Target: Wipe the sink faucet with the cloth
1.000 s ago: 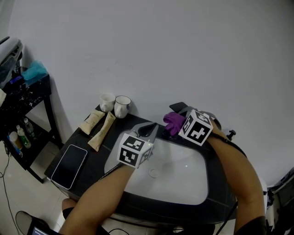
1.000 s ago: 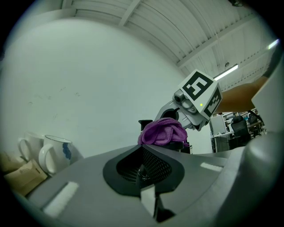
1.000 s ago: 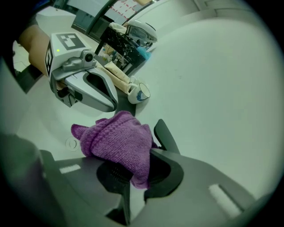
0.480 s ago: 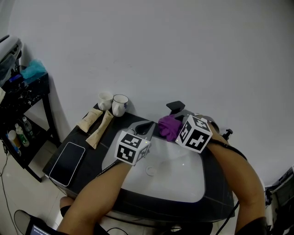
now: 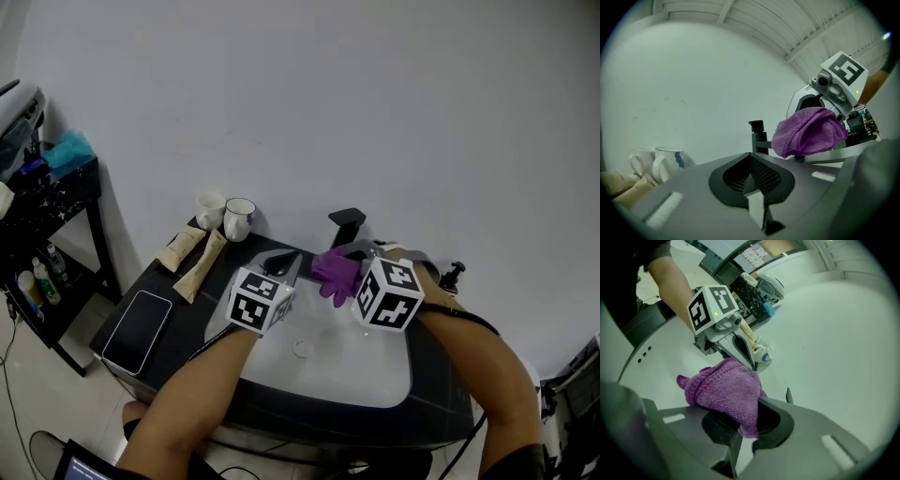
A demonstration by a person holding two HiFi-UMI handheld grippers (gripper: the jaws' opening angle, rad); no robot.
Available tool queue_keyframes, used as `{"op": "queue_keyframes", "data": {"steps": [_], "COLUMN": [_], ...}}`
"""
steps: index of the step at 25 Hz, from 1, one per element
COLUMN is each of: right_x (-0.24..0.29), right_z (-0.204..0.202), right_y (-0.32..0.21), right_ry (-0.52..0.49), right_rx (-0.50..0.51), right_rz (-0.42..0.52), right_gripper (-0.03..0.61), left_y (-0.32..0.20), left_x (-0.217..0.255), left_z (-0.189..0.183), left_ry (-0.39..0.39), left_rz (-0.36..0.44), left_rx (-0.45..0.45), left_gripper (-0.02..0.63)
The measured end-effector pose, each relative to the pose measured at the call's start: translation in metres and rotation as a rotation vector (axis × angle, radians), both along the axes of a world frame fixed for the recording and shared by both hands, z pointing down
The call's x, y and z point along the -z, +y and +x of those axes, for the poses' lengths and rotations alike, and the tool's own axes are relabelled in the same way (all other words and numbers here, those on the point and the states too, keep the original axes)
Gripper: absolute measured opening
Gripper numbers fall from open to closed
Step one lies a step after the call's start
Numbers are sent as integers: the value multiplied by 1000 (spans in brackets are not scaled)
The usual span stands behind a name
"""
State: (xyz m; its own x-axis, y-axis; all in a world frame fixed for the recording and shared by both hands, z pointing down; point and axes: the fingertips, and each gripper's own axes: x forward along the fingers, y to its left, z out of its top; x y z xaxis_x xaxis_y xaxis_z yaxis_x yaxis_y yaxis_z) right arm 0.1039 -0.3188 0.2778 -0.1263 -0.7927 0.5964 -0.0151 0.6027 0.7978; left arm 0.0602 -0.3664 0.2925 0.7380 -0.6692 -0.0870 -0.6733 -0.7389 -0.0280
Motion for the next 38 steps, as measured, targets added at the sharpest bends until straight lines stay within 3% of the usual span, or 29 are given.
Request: {"op": "queue_keyframes", "data": {"steps": [11,16,22,32,38], "right_x": [-16,-30,-42,-42,-39], "right_z": [2,12,21,49,54], "right_y": [41,41,11,-59,-75], "right_ry": [-27,53,-161,-241,-293], "right_rx": [35,95,-49,-241,-252], "right_rz": [8,214,317,611,680], "right_gripper": [48,48,48,49,49], "left_y": [0,0,-1,2,-2], "left_x": [-5,-6,-7,-6,4], "left_z": [-6,-6,-7,-1,2], "left_ry": [-21,-31,-28,-17,65], "left_rz": [-21,-25,-25,-26,-19], "left_rx": [22,25,26,-4,-31], "left_gripper": [17,17,17,17,17]}}
